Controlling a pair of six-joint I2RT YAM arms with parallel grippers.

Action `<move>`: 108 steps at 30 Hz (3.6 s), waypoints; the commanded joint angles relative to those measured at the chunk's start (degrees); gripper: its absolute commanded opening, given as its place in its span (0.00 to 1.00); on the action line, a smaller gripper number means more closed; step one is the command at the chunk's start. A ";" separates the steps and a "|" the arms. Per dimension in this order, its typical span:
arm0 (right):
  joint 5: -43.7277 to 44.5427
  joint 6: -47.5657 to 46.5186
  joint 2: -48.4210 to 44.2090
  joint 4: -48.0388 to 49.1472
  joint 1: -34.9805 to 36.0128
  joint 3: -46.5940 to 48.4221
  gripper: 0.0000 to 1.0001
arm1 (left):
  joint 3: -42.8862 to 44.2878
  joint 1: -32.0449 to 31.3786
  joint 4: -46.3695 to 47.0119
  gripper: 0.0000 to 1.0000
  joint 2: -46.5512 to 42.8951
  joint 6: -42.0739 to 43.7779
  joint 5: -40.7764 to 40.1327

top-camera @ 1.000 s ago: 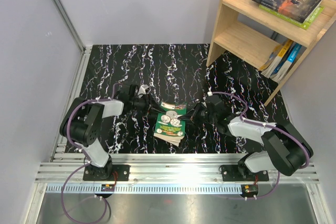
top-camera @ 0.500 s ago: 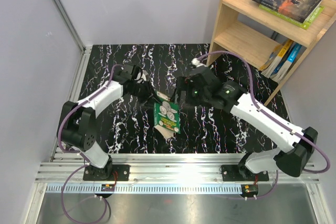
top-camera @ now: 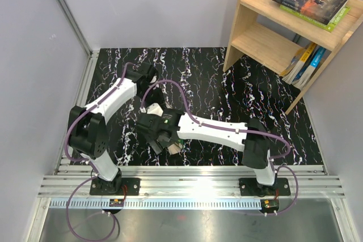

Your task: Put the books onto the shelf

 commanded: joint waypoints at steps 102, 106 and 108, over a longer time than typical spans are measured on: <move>20.75 -1.47 -19.68 18.98 -72.83 1.40 0.09 | -14.47 1.50 -8.26 0.95 -25.14 8.11 -13.50; 20.23 -1.56 -17.83 18.45 -73.01 3.34 0.26 | -14.12 1.50 -8.26 0.94 -24.44 8.11 -13.59; 19.79 -1.47 -17.48 18.27 -73.10 3.78 0.46 | -13.86 1.50 -8.17 0.94 -24.00 8.29 -13.59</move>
